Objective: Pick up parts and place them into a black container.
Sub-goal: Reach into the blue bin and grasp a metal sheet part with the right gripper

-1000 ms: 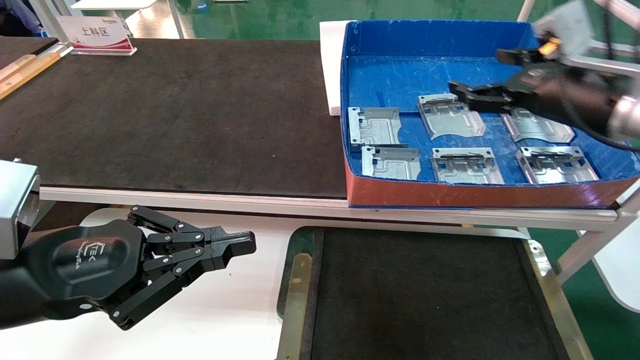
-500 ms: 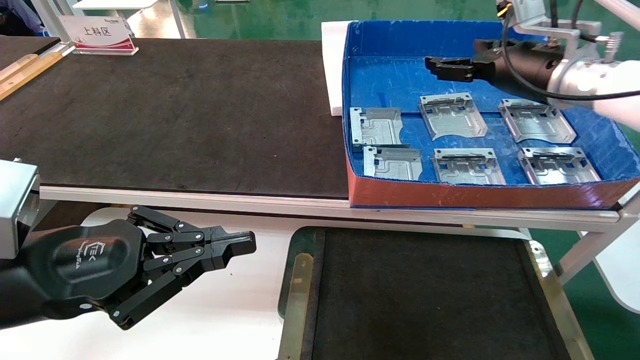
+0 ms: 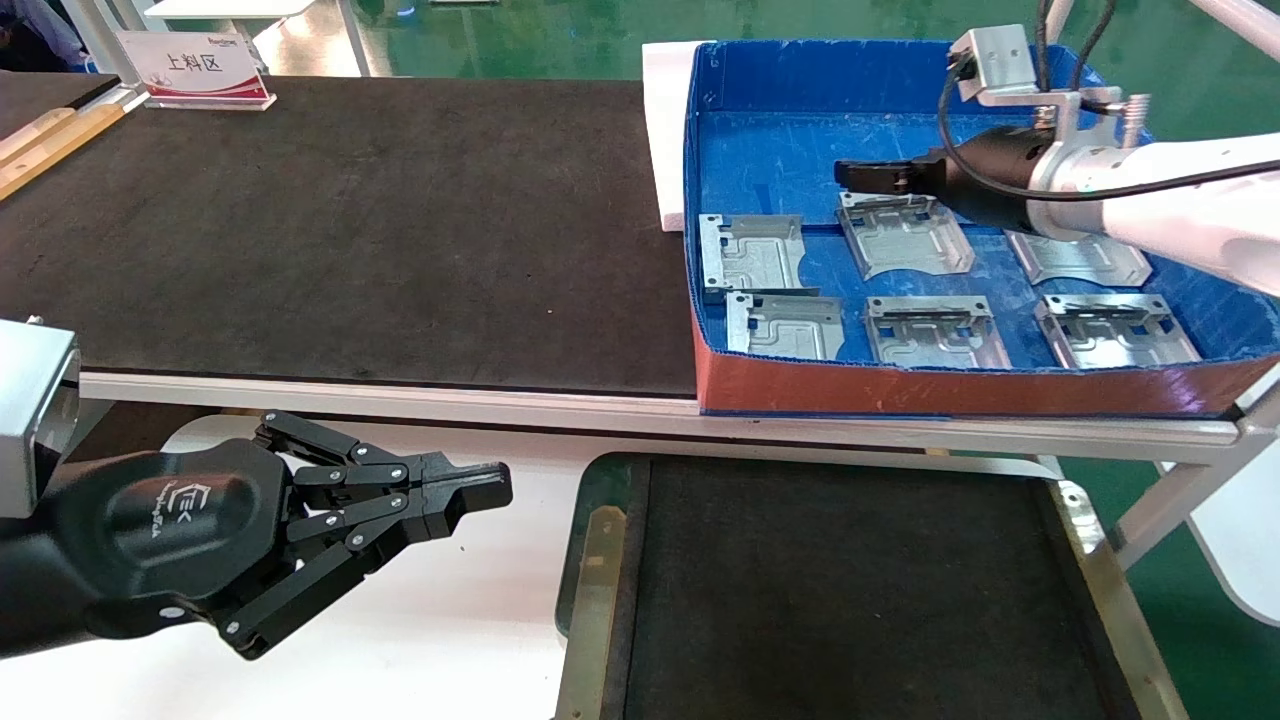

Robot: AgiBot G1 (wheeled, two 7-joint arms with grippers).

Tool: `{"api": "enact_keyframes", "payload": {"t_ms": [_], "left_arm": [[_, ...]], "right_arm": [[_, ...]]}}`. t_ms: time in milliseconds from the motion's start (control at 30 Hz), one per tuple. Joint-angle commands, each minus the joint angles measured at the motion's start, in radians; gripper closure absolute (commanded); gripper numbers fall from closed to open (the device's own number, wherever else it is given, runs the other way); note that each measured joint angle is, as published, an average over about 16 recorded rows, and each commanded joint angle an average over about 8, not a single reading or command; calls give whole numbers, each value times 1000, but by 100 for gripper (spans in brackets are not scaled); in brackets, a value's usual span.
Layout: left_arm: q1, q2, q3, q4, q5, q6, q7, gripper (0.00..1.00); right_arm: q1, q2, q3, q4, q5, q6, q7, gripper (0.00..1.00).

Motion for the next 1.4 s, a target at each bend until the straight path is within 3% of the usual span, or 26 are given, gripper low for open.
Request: {"api": "enact_keyframes", "payload": {"t_ms": [33,267,300,733,1000,1400], "left_arm": [[0,0,0,0,0,0,0,96],[0,0,0,0,0,0,0,10],[0,0,0,0,0,0,0,2],[0,0,0,0,0,0,0,0],[0,0,0,0,0,0,0,0],[0,0,0,0,0,0,0,0]], "right_arm": [[3,-10,-10,-5,-15,-2,28,0],[3,-15,-37,13,-61,-16,104,0],[2,-14,-40,17,-67,-18,114,0],[-31,7,-76,85,-133,-35,230,2],[-54,24,-94,146,-172,-33,283,99],[-69,25,-110,176,-215,-20,334,100]]}}
